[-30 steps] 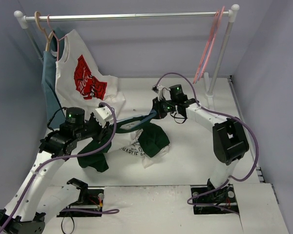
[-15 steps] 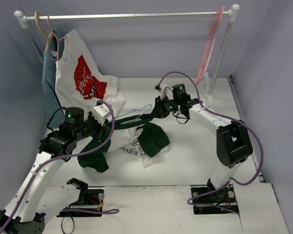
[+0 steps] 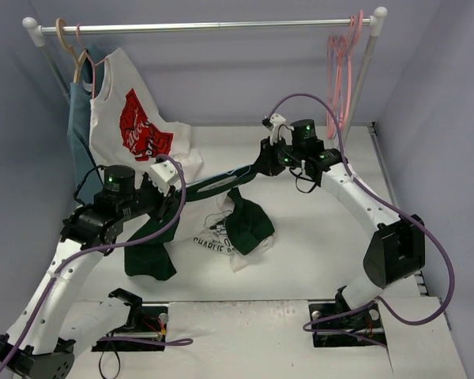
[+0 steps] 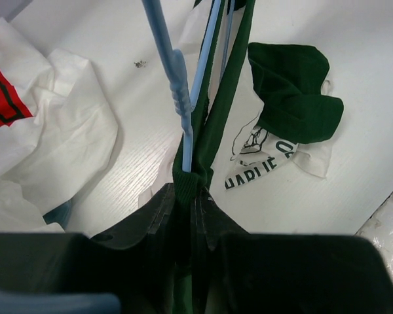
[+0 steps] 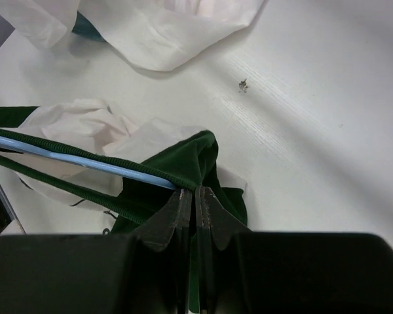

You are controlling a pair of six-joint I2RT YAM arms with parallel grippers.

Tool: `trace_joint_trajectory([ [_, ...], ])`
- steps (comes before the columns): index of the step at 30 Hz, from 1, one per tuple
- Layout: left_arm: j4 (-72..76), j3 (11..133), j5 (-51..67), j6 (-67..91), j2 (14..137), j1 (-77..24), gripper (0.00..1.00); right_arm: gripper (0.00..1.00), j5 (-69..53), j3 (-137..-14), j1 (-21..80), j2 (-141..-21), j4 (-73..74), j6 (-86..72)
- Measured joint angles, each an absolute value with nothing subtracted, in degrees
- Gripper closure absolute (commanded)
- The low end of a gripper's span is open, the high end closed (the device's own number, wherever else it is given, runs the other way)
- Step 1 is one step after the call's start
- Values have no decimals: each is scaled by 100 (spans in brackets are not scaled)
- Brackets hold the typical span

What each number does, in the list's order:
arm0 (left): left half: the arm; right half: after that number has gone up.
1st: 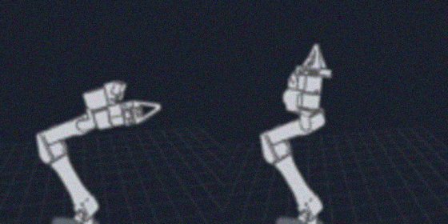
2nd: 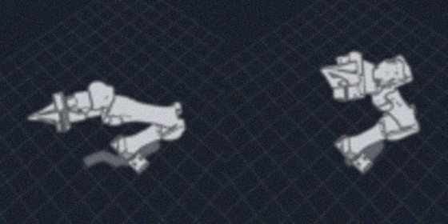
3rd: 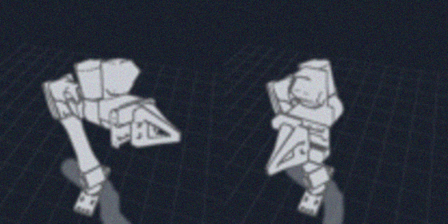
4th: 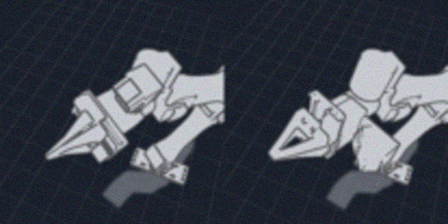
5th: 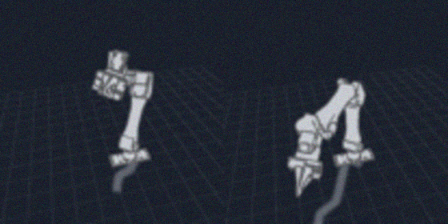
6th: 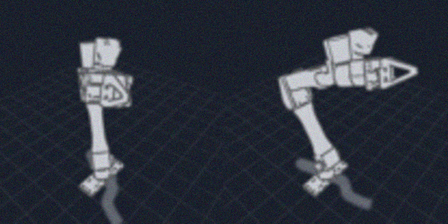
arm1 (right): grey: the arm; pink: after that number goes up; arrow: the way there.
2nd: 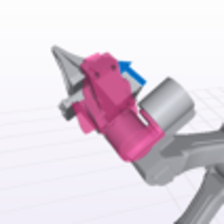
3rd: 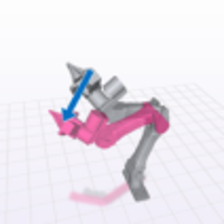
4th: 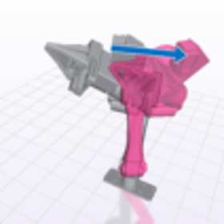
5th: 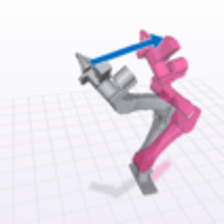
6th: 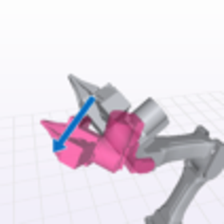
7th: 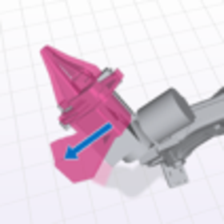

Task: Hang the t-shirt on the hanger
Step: Place tshirt on hanger

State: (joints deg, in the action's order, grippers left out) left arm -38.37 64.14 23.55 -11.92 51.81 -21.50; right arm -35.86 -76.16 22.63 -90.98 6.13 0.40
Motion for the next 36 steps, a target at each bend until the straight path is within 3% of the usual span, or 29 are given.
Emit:
trace_joint_trajectory([
  [13,-4276,7881,2283,-1284,6060,-2191,100,100,-1990,-9166,3048,-9074,1603,377],
  [29,-3741,8160,2746,-996,6414,-2276,100,100,-1450,-10484,3879,-9098,2488,746],
  [36,-3454,8705,3380,-873,6893,-2283,100,100,-1330,-11723,4171,-9459,2961,1090],
])
